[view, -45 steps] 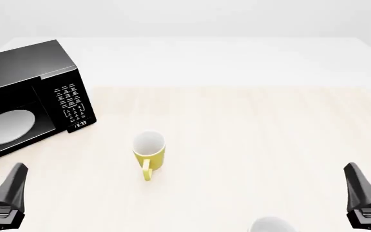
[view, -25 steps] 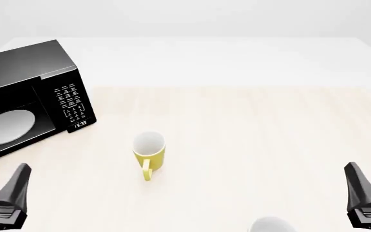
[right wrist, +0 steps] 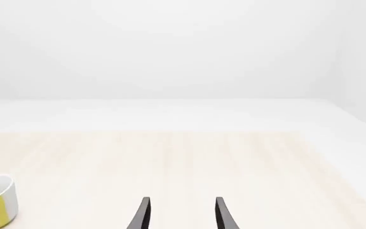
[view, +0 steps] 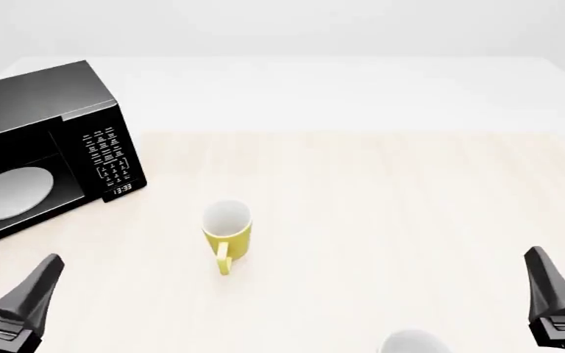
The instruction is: Put the yellow and white mug in the microwave and close it.
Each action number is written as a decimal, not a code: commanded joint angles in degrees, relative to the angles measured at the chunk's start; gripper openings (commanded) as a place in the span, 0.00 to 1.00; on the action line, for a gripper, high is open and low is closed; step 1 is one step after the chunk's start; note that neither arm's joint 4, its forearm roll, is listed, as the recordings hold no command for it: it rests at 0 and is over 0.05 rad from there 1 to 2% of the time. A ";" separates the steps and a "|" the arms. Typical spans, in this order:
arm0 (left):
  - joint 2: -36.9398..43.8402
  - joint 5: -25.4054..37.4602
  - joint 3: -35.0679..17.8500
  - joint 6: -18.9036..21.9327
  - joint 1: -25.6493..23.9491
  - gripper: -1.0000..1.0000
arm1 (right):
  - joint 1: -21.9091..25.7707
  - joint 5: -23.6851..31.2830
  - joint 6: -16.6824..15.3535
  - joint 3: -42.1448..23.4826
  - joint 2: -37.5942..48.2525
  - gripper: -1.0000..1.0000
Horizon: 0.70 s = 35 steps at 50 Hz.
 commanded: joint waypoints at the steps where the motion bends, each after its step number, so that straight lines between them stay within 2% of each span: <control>1: 4.12 4.51 -4.51 0.74 -4.64 1.00 | -0.01 0.00 0.00 0.00 0.00 1.00; 8: 9.32 5.04 -7.69 0.40 -7.52 1.00 | -0.02 0.00 -0.01 0.00 0.00 1.00; 13: 15.68 4.11 -10.11 -2.05 -9.45 1.00 | -0.03 0.00 0.00 0.00 0.00 1.00; 17: 18.57 3.66 -12.30 -2.26 -10.64 1.00 | -0.02 0.00 -0.01 0.00 0.01 1.00; 24: 24.18 3.99 -15.90 -6.48 -13.18 1.00 | -0.04 0.00 -0.01 0.00 0.00 1.00; 29: 28.10 3.45 -16.60 -10.51 -14.62 1.00 | -0.03 0.00 -0.01 0.00 0.00 1.00; 35: 31.54 2.56 -17.36 -12.81 -15.73 1.00 | -0.03 0.00 0.00 0.00 0.01 1.00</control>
